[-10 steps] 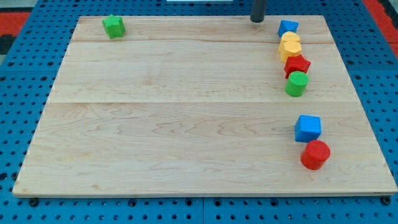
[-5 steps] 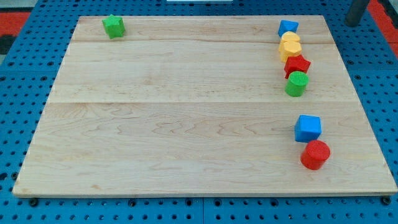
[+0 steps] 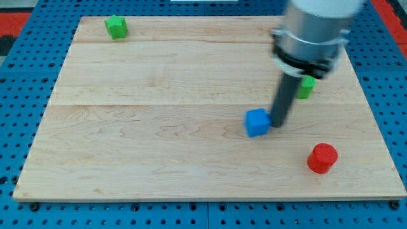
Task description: Slide the blue cube towards the top center of the board
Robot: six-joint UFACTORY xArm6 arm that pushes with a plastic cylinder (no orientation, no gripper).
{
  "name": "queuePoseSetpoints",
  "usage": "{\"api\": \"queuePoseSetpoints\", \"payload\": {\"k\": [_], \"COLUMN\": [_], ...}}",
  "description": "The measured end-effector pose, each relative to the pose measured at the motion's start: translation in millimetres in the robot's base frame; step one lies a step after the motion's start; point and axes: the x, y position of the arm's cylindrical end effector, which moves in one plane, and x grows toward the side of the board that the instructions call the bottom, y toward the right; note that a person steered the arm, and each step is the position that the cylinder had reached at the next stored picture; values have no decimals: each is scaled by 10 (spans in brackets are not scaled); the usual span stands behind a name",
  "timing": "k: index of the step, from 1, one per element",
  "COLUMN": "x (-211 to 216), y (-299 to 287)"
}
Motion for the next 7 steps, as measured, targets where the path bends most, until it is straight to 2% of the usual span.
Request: {"api": "queuePoseSetpoints", "payload": {"k": [2, 5, 6, 7], "x": [326, 162, -416, -530], "y": [-425, -1649, -1663, -1384]}}
